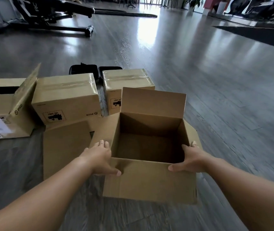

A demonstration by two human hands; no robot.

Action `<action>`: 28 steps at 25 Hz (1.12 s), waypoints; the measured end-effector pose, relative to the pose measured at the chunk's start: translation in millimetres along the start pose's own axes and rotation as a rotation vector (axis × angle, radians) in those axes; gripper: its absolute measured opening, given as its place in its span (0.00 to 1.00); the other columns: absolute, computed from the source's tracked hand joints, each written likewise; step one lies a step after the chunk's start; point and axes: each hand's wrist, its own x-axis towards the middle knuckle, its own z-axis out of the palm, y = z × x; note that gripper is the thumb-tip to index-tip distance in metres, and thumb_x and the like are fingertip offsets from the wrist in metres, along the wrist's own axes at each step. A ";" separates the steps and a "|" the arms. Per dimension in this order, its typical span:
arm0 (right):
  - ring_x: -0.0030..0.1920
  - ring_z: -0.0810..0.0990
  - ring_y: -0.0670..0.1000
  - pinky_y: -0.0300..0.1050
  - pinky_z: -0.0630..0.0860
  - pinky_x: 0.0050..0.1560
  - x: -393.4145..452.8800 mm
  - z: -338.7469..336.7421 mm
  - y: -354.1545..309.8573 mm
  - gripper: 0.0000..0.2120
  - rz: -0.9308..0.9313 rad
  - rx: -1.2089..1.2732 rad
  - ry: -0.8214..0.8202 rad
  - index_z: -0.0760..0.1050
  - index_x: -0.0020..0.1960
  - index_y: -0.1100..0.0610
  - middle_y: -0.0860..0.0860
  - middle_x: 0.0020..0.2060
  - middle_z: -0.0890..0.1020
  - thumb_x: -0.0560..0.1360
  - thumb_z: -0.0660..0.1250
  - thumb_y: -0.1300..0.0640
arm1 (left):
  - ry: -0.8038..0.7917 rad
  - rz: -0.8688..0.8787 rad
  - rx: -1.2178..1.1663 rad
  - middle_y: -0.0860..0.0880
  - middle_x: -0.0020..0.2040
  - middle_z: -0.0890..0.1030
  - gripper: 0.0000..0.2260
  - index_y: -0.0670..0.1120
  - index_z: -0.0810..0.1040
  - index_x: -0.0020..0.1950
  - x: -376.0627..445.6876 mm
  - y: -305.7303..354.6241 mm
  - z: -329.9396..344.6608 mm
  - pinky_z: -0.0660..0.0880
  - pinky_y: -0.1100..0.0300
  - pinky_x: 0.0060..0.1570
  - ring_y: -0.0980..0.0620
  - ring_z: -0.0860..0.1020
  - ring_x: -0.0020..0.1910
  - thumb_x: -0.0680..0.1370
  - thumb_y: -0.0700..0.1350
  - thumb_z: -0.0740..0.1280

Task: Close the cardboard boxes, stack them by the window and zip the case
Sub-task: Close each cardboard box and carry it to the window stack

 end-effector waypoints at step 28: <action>0.79 0.49 0.66 0.65 0.52 0.77 -22.5 61.1 -343.0 0.29 -0.794 -0.236 0.237 0.64 0.72 0.58 0.67 0.78 0.54 0.77 0.66 0.44 | 0.138 -0.367 0.024 0.45 0.76 0.63 0.37 0.47 0.66 0.73 -45.2 -186.0 37.6 0.54 0.32 0.71 0.44 0.58 0.76 0.73 0.70 0.60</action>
